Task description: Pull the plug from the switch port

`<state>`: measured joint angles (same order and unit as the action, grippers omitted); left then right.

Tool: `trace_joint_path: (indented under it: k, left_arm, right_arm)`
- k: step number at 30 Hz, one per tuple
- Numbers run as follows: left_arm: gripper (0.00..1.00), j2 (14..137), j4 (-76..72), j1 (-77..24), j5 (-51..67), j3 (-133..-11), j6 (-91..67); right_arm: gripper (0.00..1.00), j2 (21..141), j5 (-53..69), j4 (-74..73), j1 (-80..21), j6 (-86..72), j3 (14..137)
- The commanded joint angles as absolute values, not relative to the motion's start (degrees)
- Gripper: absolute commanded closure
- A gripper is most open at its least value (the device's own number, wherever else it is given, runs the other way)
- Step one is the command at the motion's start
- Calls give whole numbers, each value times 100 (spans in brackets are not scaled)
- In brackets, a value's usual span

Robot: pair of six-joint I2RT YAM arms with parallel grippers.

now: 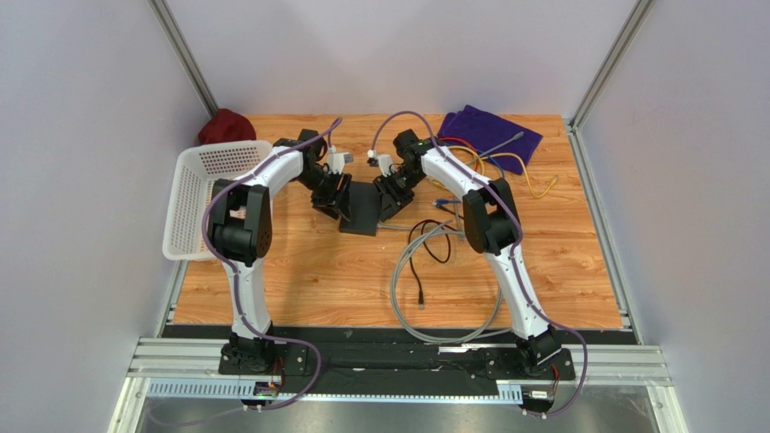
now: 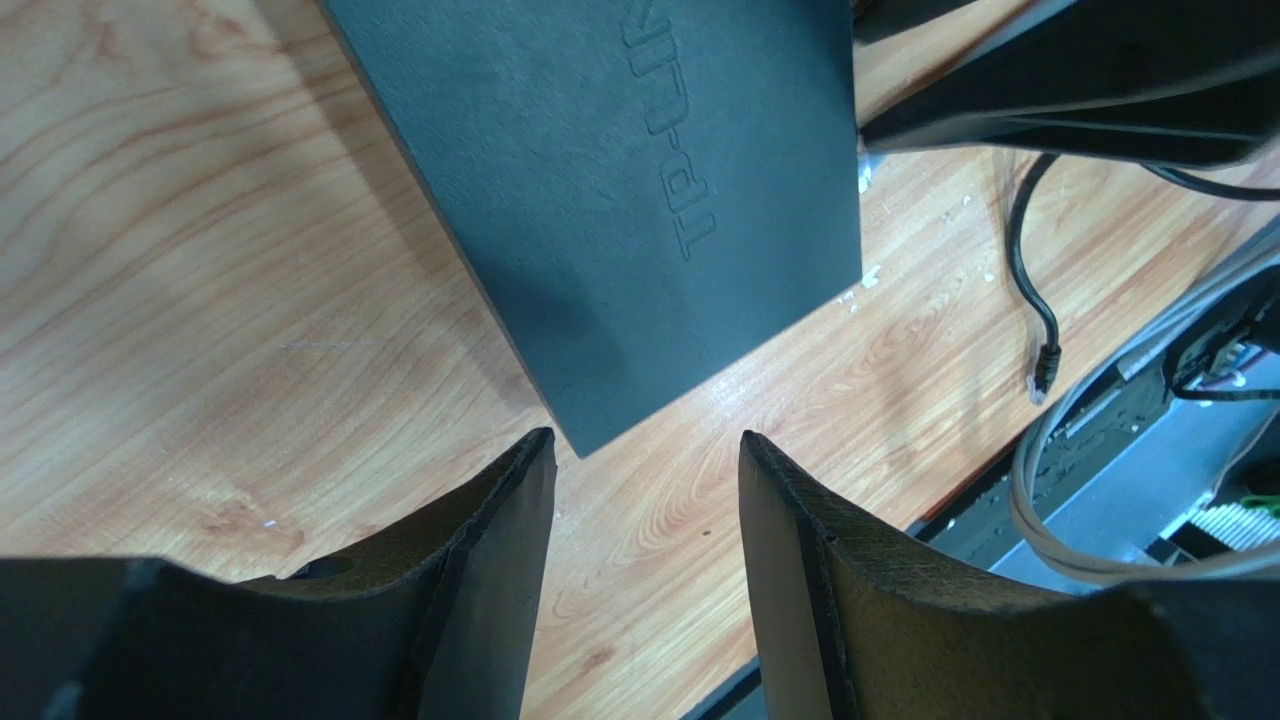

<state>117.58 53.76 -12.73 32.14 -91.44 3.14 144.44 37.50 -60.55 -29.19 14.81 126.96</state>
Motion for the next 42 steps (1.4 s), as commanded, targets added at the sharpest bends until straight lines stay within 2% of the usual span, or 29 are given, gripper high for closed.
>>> trace_joint_path:
  k: [1,4,9,18,42]
  left_arm:
    - [43,11944,5352,-1283,3076,-9430,228]
    - [43,12207,5440,-1283,2945,-9632,255]
    - [44,12480,5476,-1283,3014,-9712,255]
    - [47,12726,5564,-1441,3015,-9747,167]
    - [49,12683,5546,-1441,3103,-9589,167]
  right_arm:
    - [54,14098,4253,-6178,-2619,1564,12472]
    - [50,14194,4552,-6319,-2540,1617,12507]
    - [50,14361,5219,-6442,-2549,1688,12524]
    - [50,14783,5273,-6513,-2733,1758,12726]
    - [63,15267,4931,-6381,-2857,1696,12955]
